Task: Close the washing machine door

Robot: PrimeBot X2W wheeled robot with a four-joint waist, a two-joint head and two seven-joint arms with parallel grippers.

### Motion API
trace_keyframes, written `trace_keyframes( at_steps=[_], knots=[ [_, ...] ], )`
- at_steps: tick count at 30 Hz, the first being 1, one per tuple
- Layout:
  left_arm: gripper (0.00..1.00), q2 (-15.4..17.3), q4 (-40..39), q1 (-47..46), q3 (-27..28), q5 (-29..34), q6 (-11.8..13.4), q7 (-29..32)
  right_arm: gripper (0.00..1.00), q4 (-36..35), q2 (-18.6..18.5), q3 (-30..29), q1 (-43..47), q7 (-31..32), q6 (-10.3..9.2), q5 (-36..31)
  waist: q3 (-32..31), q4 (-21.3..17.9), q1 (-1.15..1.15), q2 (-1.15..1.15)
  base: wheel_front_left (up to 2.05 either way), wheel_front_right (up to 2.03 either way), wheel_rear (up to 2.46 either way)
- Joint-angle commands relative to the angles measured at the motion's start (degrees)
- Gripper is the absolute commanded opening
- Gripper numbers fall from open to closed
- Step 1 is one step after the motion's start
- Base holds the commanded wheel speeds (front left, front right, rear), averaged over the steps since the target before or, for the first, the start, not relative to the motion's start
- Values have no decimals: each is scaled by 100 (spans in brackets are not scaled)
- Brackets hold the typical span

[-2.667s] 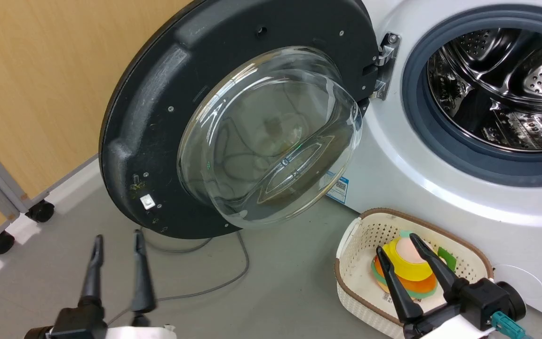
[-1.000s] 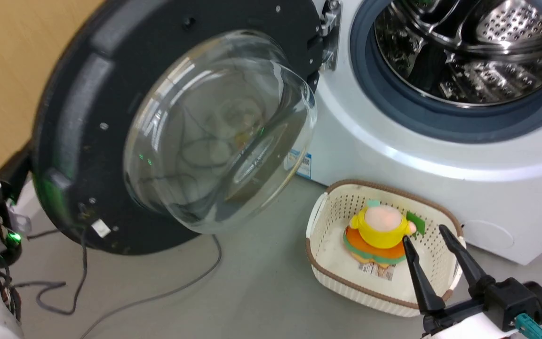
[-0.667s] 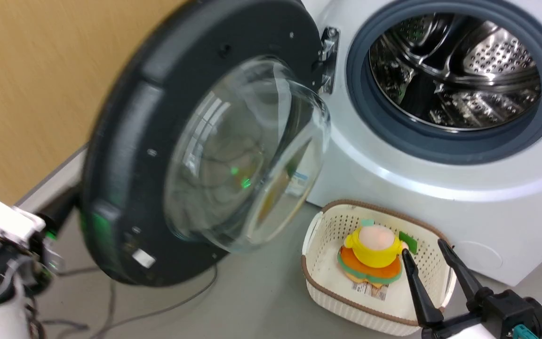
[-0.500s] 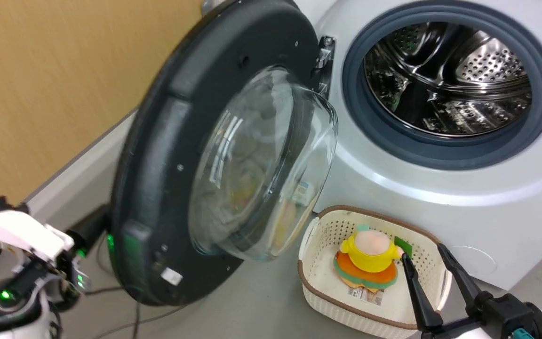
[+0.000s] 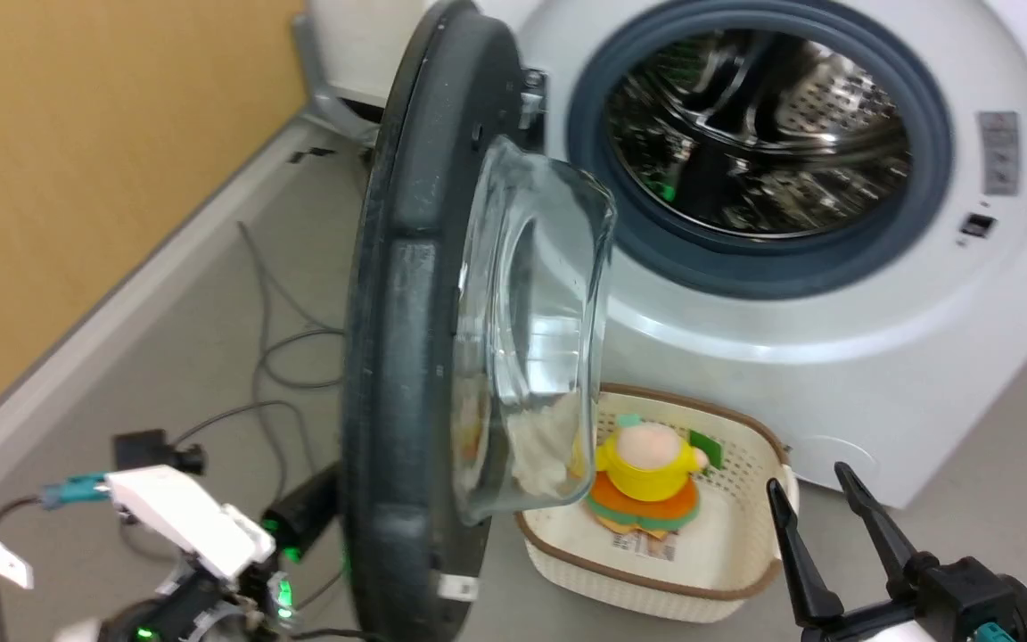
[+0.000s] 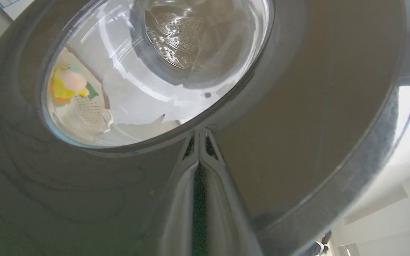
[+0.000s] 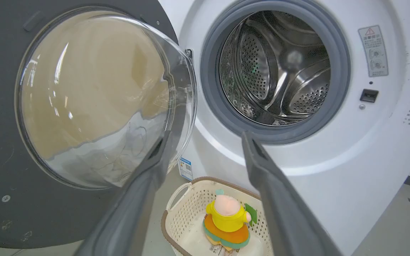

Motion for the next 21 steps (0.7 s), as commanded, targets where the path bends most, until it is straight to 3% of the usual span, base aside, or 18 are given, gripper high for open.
trace_keyframes(
  at_steps=[1,12,21],
  knots=[
    [0,-29,-87,124,-276,-227,23,-240,100,-7,-16,3,42,-26,5,-10,86,-257,0,0,0,0,0],
    [0,-32,-5,160,-1625,-938,-228,-1989,100,-16,-90,50,-149,-26,5,-8,451,-1508,0,0,0,0,0],
    [0,-32,594,-514,-2380,-1158,-526,-3270,100,-26,-64,79,-285,-26,5,27,785,-2618,0,0,0,0,0]
  ],
)
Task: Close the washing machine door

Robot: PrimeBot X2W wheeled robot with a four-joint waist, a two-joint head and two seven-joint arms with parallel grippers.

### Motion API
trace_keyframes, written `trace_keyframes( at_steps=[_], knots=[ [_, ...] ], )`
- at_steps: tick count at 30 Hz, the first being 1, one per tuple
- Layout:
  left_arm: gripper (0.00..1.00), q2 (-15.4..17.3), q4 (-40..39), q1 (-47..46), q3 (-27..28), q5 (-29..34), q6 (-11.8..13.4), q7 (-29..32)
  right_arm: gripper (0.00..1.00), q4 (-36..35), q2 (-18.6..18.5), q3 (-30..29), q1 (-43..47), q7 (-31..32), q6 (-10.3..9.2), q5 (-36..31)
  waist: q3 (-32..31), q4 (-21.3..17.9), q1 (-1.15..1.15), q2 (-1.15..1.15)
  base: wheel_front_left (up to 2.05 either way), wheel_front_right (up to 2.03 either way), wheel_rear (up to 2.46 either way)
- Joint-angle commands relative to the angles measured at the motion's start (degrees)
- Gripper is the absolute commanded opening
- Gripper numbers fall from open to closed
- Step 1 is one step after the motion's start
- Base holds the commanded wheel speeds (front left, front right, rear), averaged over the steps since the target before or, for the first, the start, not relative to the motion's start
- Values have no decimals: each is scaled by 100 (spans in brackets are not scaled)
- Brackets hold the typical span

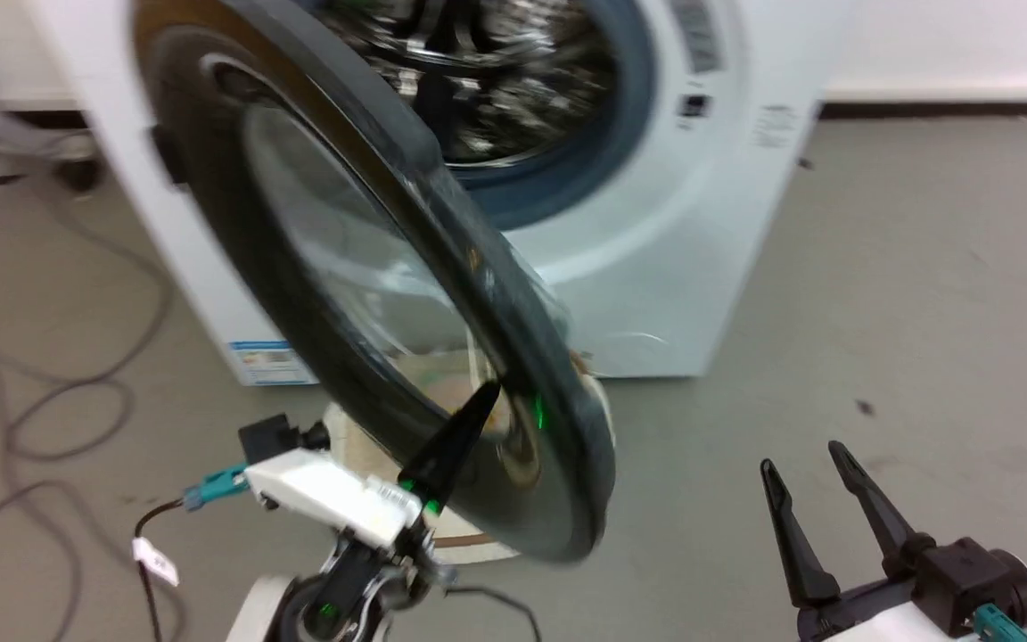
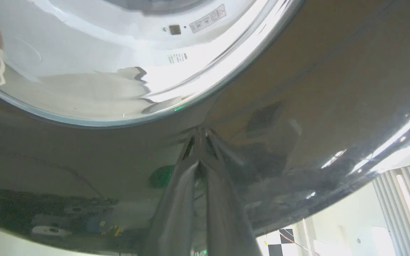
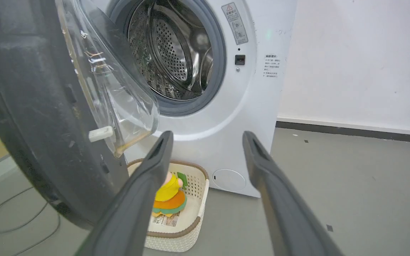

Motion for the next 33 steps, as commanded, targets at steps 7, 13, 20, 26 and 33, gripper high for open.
trace_keyframes(
  at_steps=[7,13,20,26,33],
  knots=[
    [0,-14,875,-1053,-423,-270,-174,-1169,100,-4,75,52,-197,-25,5,85,489,-1259,0,0,0,0,0],
    [0,-15,1750,-1907,-538,-450,-255,-1952,100,25,129,106,-253,-25,5,135,630,-1714,0,0,0,0,0],
    [0,-15,2740,-2790,-710,-696,-335,-2587,100,53,155,173,-284,-25,5,157,678,-1884,0,0,0,0,0],
    [0,-15,3364,-3115,-1043,-861,-621,-2791,100,50,165,145,-310,-25,5,159,614,-1801,0,0,0,0,0],
    [0,128,3437,-2671,-1608,-383,-877,-2755,100,4,167,15,-221,-25,5,104,373,-1349,0,0,0,0,0]
  ],
)
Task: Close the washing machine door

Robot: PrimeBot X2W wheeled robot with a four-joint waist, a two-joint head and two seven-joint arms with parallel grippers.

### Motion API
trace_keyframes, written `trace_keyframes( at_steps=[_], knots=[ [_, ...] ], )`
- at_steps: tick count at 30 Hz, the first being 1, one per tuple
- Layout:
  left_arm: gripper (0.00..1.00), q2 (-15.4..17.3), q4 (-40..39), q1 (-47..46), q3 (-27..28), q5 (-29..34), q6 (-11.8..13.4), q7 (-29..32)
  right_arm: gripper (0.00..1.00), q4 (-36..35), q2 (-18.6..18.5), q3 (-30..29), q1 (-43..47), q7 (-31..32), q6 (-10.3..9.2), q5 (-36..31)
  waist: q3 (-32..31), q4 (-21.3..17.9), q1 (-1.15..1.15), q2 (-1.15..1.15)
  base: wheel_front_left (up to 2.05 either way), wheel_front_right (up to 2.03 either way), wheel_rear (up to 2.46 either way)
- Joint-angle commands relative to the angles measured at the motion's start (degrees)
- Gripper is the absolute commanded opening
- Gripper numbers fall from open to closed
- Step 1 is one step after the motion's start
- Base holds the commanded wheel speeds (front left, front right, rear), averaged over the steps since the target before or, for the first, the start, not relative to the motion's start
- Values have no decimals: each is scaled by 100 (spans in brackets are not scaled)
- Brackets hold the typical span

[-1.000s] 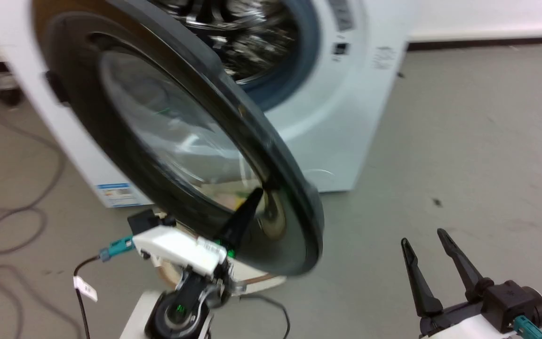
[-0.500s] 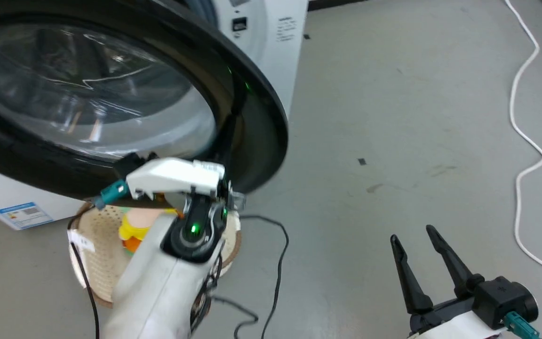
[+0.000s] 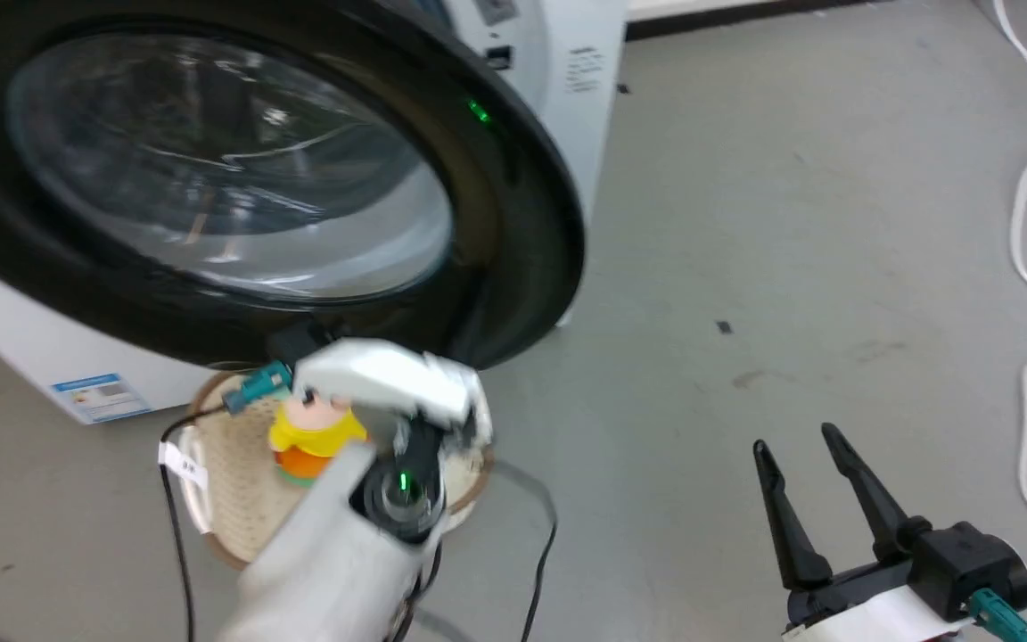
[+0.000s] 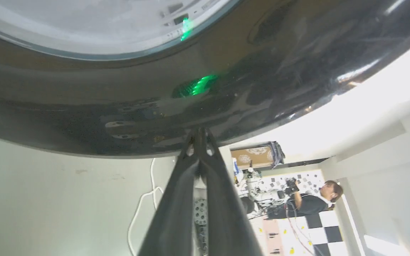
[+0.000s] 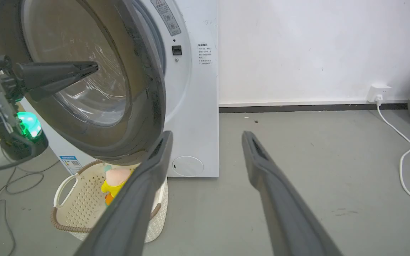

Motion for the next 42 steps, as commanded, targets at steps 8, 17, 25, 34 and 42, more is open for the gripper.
trace_keyframes(
  at_steps=[8,17,25,34,42],
  knots=[
    [0,1148,-721,876,-1016,2092,-84,-284,100,-70,-18,-134,132,-25,5,-80,-475,852,0,0,0,0,0],
    [0,1777,-2393,2053,235,5021,880,-340,100,-123,-125,-190,274,-25,5,-110,-792,1508,0,0,0,0,0],
    [0,1201,-3529,3469,1560,6665,1304,-341,100,-151,-169,-201,376,-25,5,-111,-940,1821,0,0,0,0,0],
    [100,662,-3446,4302,1838,7550,1029,-342,100,-125,-207,-182,444,-25,5,-83,-986,2008,0,0,0,0,0],
    [100,428,-3135,4168,1890,7823,887,-342,88,-136,-307,-110,447,-25,5,75,-885,2278,0,0,0,0,0]
  ],
)
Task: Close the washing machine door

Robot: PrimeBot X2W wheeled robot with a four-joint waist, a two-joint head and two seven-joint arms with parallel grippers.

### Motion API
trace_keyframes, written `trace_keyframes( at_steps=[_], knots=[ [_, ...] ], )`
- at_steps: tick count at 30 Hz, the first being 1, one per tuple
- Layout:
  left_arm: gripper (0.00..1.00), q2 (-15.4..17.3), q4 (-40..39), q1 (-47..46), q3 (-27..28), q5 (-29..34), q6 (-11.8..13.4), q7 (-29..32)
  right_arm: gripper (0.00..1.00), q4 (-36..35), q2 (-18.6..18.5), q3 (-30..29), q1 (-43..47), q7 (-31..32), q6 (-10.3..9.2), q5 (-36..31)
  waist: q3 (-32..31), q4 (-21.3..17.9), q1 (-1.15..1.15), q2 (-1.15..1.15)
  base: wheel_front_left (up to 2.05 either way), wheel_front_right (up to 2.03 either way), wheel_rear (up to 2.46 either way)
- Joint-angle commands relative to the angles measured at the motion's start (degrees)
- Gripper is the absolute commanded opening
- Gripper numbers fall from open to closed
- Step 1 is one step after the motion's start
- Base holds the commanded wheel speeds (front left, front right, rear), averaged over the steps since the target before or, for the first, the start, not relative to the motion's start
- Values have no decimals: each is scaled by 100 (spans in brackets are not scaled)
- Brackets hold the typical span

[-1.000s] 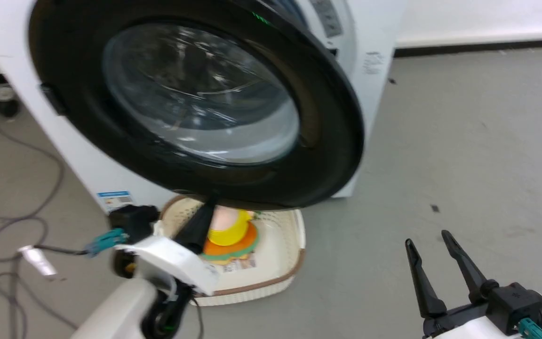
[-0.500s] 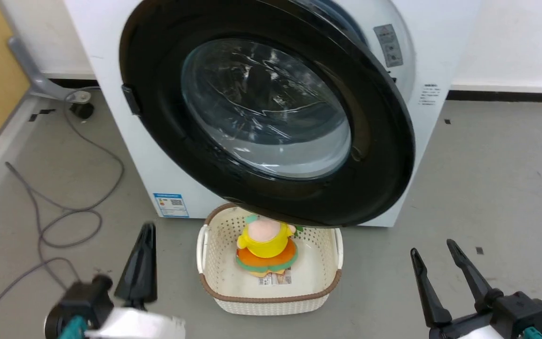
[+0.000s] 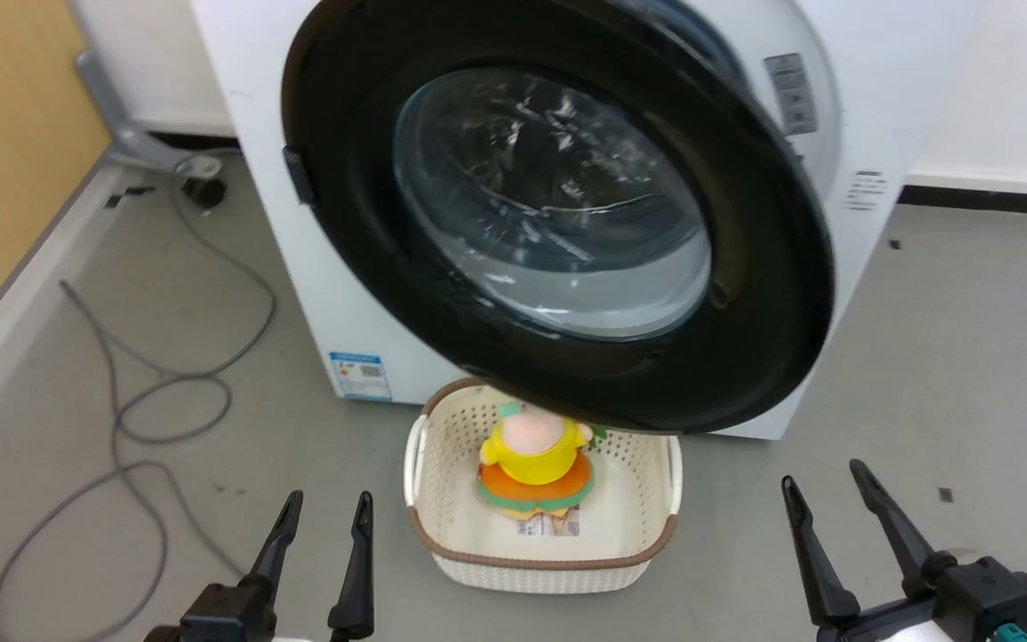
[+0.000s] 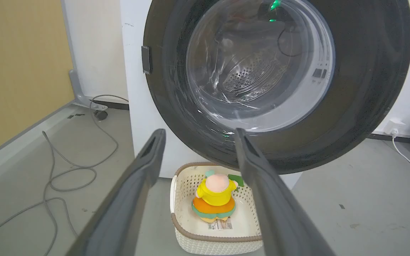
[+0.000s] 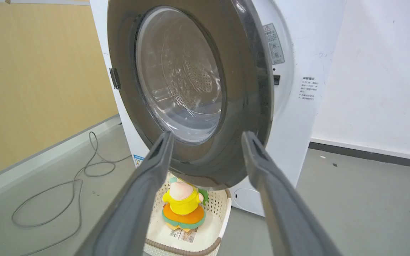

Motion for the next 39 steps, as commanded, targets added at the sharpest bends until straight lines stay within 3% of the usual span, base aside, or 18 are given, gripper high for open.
trace_keyframes(
  at_steps=[1,2,7,14,20,25,39],
  knots=[
    [100,-15,18,-125,23,116,-37,-30,18,-5,-107,62,5,-25,5,75,98,118,0,0,0,0,0],
    [100,-20,24,-160,20,169,-52,-30,0,-30,-150,91,-43,-25,5,93,141,164,0,0,0,0,0],
    [100,-114,-26,-354,47,355,-104,-30,0,-95,-424,292,-389,-25,5,202,413,411,0,0,0,0,0],
    [100,-274,-179,-567,25,554,-165,-30,0,258,-1153,727,-1501,179,5,558,892,665,0,0,0,0,0],
    [100,-378,-202,-810,-19,633,-256,-30,0,909,-1872,875,-2575,517,5,1073,1249,877,0,0,0,0,0],
    [100,-444,-250,-981,-39,655,-276,-30,0,1601,-2252,750,-3279,660,5,1540,1508,1049,0,0,0,0,0],
    [100,-508,-363,-1300,-110,614,-238,-30,0,3228,-2664,494,-5099,944,5,1935,2088,1328,0,0,0,0,0]
  ],
)
